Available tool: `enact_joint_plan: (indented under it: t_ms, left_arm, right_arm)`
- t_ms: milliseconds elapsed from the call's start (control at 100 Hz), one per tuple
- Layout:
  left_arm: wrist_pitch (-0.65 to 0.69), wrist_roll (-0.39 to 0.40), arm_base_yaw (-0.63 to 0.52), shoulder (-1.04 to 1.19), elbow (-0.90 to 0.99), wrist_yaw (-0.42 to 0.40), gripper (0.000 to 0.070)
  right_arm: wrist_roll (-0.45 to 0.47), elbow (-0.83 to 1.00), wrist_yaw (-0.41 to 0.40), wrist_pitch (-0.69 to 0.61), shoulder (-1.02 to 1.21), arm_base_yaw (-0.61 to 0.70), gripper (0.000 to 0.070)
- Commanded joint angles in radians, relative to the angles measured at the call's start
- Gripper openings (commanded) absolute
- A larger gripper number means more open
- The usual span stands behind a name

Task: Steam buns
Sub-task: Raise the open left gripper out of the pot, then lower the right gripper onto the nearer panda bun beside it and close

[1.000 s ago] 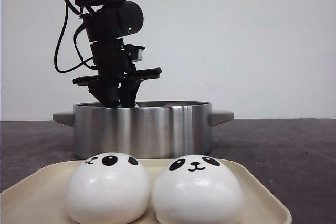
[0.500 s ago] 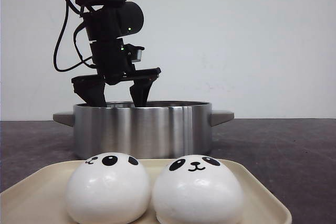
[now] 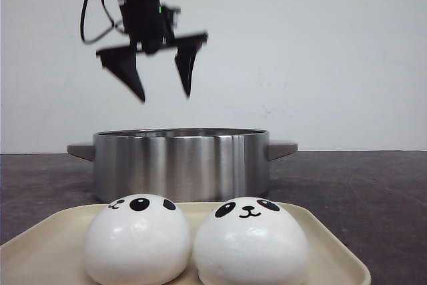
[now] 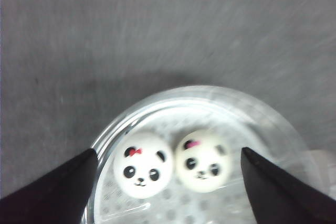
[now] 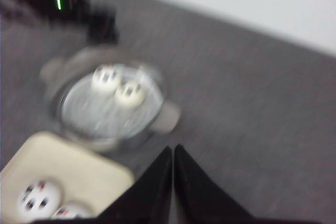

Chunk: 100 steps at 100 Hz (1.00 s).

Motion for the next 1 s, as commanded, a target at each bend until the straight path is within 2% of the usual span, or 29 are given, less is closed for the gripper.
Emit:
enact_joint_plan:
  t_ms: [0, 260, 410, 540, 600, 720, 760, 910, 990]
  left_arm:
    - [0.008, -0.012, -0.011, -0.060, 0.039, -0.006, 0.0511]
    - [-0.097, 0.089, -0.015, -0.339, 0.039, -0.005, 0.0512]
    - [-0.164, 0.130, -0.016, -0.507, 0.039, -0.001, 0.0512]
    - [-0.240, 0.138, -0.019, -0.639, 0.039, 0.002, 0.0512]
    - [-0.280, 0.145, -0.025, -0.695, 0.039, 0.002, 0.0512]
    - [-0.364, 0.155, -0.027, -0.797, 0.039, 0.002, 0.0512]
    - [-0.389, 0.156, -0.027, -0.826, 0.038, 0.002, 0.0512]
    - [-0.444, 0.163, -0.027, -0.927, 0.035, -0.017, 0.0512]
    - [-0.445, 0.162, -0.027, -0.964, 0.035, -0.044, 0.0512]
  right_arm:
    - [0.041, 0.013, -0.045, 0.006, 0.044, 0.010, 0.0000]
    - [0.042, -0.028, -0.168, 0.066, 0.167, 0.005, 0.0000]
    - [0.044, -0.196, -0.288, 0.181, 0.167, -0.017, 0.0000]
    - [0.093, -0.394, -0.353, 0.288, 0.164, -0.024, 0.0003]
    - [0.128, -0.478, -0.394, 0.339, 0.164, -0.024, 0.0052]
    - [0.217, -0.622, -0.451, 0.447, 0.165, -0.013, 0.0341]
    - [0.243, -0.653, -0.452, 0.469, 0.165, -0.005, 0.0386]
    - [0.333, -0.737, -0.459, 0.524, 0.166, 0.011, 0.0393]
    - [0.356, -0.758, -0.507, 0.544, 0.166, 0.019, 0.0393]
